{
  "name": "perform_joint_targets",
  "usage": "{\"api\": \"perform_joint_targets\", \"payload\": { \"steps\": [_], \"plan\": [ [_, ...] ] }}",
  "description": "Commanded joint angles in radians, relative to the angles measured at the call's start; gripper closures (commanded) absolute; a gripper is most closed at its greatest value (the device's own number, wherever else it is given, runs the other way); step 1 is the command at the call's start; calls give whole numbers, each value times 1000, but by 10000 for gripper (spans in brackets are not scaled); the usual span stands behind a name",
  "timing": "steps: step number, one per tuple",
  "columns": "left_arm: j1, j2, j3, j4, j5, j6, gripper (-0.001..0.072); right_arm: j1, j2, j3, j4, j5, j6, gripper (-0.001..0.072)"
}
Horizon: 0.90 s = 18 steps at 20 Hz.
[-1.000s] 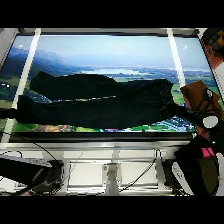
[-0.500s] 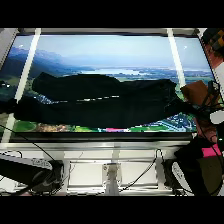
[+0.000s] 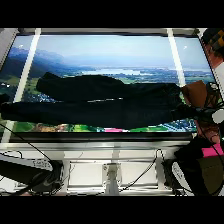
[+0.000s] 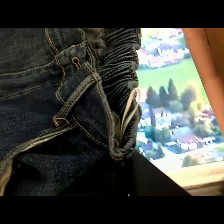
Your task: Fold the clothes and pants, and hang the long-sleeved shirts on hangers.
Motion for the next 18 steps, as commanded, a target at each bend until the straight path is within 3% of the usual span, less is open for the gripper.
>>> {"api": "perform_joint_targets", "payload": {
  "steps": [1, 9, 18],
  "plan": [
    [13, 5, -53, 93, -30, -49, 680, 0, 0, 1, -28, 40, -2, 676],
    [26, 2, -245, 126, -17, -13, 679, 0, 0, 1, -57, 320, -2, 676],
    [18, 8, -204, 126, 179, 15, 676, 0, 0, -1, -80, 419, -1, 677]
  ]
}}
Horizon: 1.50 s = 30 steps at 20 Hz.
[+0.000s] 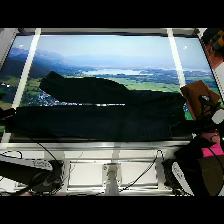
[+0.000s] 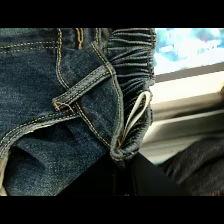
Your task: Fold the clothes and pants, and hang the long-sleeved shirts on hangers.
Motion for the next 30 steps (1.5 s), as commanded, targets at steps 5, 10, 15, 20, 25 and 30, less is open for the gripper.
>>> {"api": "perform_joint_targets", "payload": {
  "steps": [5, 10, 15, 20, 25, 30],
  "plan": [
    [-3, -5, 36, -21, 247, 12, 343, 0, 0, -2, -5, 64, 5, 676],
    [-3, -6, 36, -38, 424, 95, 50, 0, 0, -2, 8, 62, 5, 675],
    [-3, -40, 36, -276, 539, 227, 59, 0, 0, -2, 37, 36, 5, 676],
    [-3, -112, 36, -294, 550, 256, 59, 0, 0, -2, 41, 23, 5, 267],
    [-7, -116, 58, -443, 621, 255, 56, 0, 0, 8, 58, 33, 28, 160],
    [-10, -114, 140, -779, 620, 255, 56, -1, -3, 105, 54, -225, 66, 177]
  ]
}}
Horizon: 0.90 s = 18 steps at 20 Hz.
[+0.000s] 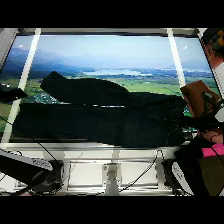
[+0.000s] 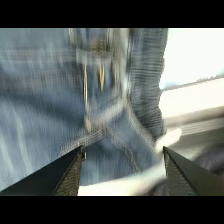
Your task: Fold the clothes and pants, and hang the long-sleeved shirts on hangers.
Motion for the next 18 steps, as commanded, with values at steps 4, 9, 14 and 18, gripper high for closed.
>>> {"api": "perform_joint_targets", "payload": {
  "steps": [4, 9, 14, 18],
  "plan": [
    [-44, 5, 42, -318, 5, 5, 55, -1, -146, 41, -14, -351, 82, 257],
    [-132, 3, 42, -196, 3, 58, 55, 0, -326, 42, 4, -416, 73, 257],
    [-181, -25, 42, -196, 85, 63, 56, 0, -335, 42, 3, -484, 73, 257],
    [-188, -80, 42, -196, 85, 162, 56, 0, -335, 42, 1, -497, 51, 257]
  ]
}}
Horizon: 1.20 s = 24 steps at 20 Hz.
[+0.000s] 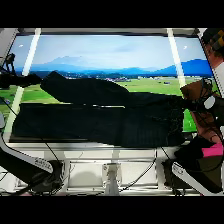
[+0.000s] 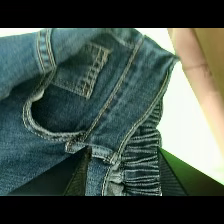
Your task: Fold the clothes and pants, and hang the long-sleeved shirts on hangers.
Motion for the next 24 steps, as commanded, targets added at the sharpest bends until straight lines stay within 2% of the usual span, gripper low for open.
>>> {"api": "perform_joint_targets", "payload": {
  "steps": [1, 5, 8, 9, 12, 14, 16, 17, 19, 21, 24],
  "plan": [
    [-10, -47, 1, 2, 12, 88, 56, 0, -5, 1, -1, -24, -20, 258],
    [-10, -77, 1, -2, 62, 171, 59, 0, -5, 1, -1, -24, -20, 258],
    [-19, -89, 1, -2, 53, 215, 87, 0, -5, 1, -1, -24, -19, 258],
    [-25, -94, 1, -2, 53, 219, 155, 0, -5, 1, 0, -24, -19, 258],
    [-63, -105, 1, -2, 49, 216, 671, 0, -5, 1, 3, -22, -15, 259],
    [-90, -92, 2, -10, 9, 216, 674, 0, -5, 1, 3, -22, -14, 260],
    [-98, -48, 11, -29, -69, 167, 675, 0, -5, 1, 3, -22, -15, 260],
    [-90, -8, 13, -82, -118, 136, 675, 0, -5, 1, 3, -22, -15, 260],
    [-49, 90, 13, -254, -215, 137, 675, 0, -5, 1, -3, -23, -17, 260],
    [7, 192, 13, -397, -253, 114, 675, 0, -5, 1, -7, -23, -23, 260],
    [95, 351, 13, -465, -254, -56, 675, 0, -4, 2, -8, -23, -26, 260]
  ]
}}
